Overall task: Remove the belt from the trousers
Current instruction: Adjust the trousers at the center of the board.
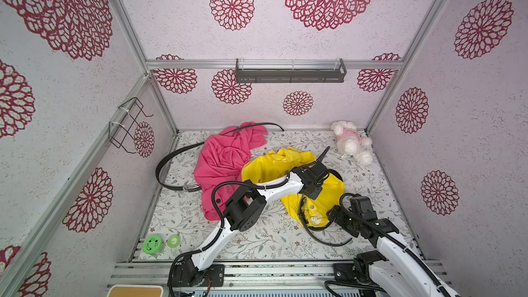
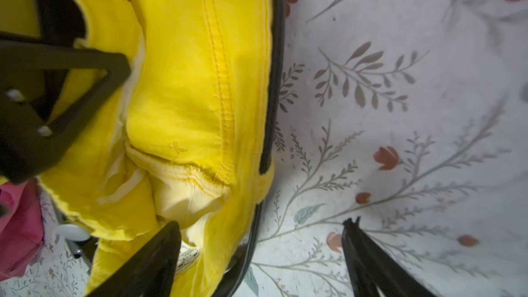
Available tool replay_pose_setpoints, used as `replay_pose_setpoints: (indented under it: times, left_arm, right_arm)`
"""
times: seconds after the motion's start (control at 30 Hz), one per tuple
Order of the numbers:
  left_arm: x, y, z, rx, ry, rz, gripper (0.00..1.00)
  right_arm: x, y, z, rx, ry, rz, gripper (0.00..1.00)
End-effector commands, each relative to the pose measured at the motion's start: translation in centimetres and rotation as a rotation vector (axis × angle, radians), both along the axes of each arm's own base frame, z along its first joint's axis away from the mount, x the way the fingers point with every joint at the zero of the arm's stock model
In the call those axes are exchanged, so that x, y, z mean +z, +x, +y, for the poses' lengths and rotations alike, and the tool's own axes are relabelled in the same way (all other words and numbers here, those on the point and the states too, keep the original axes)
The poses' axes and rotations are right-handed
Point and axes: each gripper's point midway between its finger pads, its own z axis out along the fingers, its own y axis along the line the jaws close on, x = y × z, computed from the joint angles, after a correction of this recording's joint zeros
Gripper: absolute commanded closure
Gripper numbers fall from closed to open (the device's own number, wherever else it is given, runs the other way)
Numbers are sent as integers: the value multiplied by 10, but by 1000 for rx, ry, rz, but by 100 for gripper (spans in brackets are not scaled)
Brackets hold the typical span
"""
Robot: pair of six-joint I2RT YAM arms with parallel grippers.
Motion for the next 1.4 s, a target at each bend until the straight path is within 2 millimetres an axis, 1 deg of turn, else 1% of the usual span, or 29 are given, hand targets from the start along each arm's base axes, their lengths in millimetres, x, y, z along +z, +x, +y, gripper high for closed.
replay_pose_setpoints:
  times: [0.0,0.03,0.07,0.13,0.17,0.2,0.23,0.27,0.37,0.43,0.5,0.57,0.6,0.67,0.7,0.73,0.8,0.83,0.87,0.93,1.0,1.03,1.07,1.1,1.13,1.17,1.23,1.33,1.37]
  left_arm:
    - [49,18,13,83,-97,-45,95]
    - [63,19,17,96,-114,-59,98]
    - [78,20,23,109,-128,-74,98]
    - [106,21,38,148,-158,-107,99]
    - [125,21,49,177,-179,-133,100]
    - [138,20,61,208,-192,-152,100]
    - [163,19,75,244,-224,-184,100]
    - [182,17,90,284,-245,-211,100]
    - [222,4,138,405,-245,-274,100]
    - [238,-9,166,478,-249,-286,100]
    - [246,-25,191,555,-277,-276,100]
    - [242,-43,211,635,-321,-235,100]
    - [236,-51,215,660,-337,-217,100]
    - [215,-66,225,722,-366,-174,100]
    - [204,-70,228,752,-375,-155,100]
    - [192,-75,229,783,-388,-128,100]
    - [172,-78,227,817,-420,-102,100]
    - [161,-77,225,829,-433,-95,100]
    - [151,-73,223,839,-436,-91,100]
    - [132,-63,220,850,-404,-80,100]
    - [118,-51,215,844,-355,-64,100]
    - [113,-46,213,837,-327,-64,100]
    - [110,-41,214,839,-306,-64,100]
    - [106,-38,214,842,-296,-56,100]
    - [101,-35,214,843,-291,-42,100]
    - [97,-32,215,847,-291,-31,100]
    - [94,-29,217,857,-302,-18,100]
    - [93,-27,219,866,-312,-8,100]
    - [93,-27,219,867,-318,-1,100]
  right_arm:
    - [5,23,18,32,81,-68,21]
    - [3,27,20,53,75,-64,27]
    - [2,32,22,80,61,-59,38]
    - [7,42,23,122,22,-54,72]
    - [16,49,21,143,-8,-69,84]
    - [28,58,19,154,-37,-98,91]
    - [49,71,18,174,-69,-145,97]
    - [69,82,15,188,-107,-181,100]
    - [130,114,16,256,-185,-268,100]
    - [162,132,19,303,-216,-306,100]
    - [183,150,23,343,-238,-324,100]
    - [194,170,30,385,-245,-321,100]
    - [196,177,34,401,-239,-322,100]
    - [188,196,47,448,-209,-292,100]
    - [179,203,53,469,-199,-270,100]
    - [169,208,57,485,-203,-248,100]
    - [136,213,66,523,-235,-179,100]
    - [115,212,73,548,-237,-133,100]
    - [92,207,83,581,-222,-89,100]
    - [55,197,95,621,-213,-24,100]
    - [35,186,104,651,-224,-2,100]
    - [33,181,107,659,-237,-8,93]
    - [37,176,107,661,-255,-27,69]
    - [42,171,106,661,-279,-45,52]
    - [50,165,102,653,-313,-71,38]
    - [58,157,99,654,-342,-96,29]
    - [79,144,91,644,-392,-159,17]
    - [108,120,83,648,-426,-252,8]
    - [114,111,86,673,-415,-284,7]
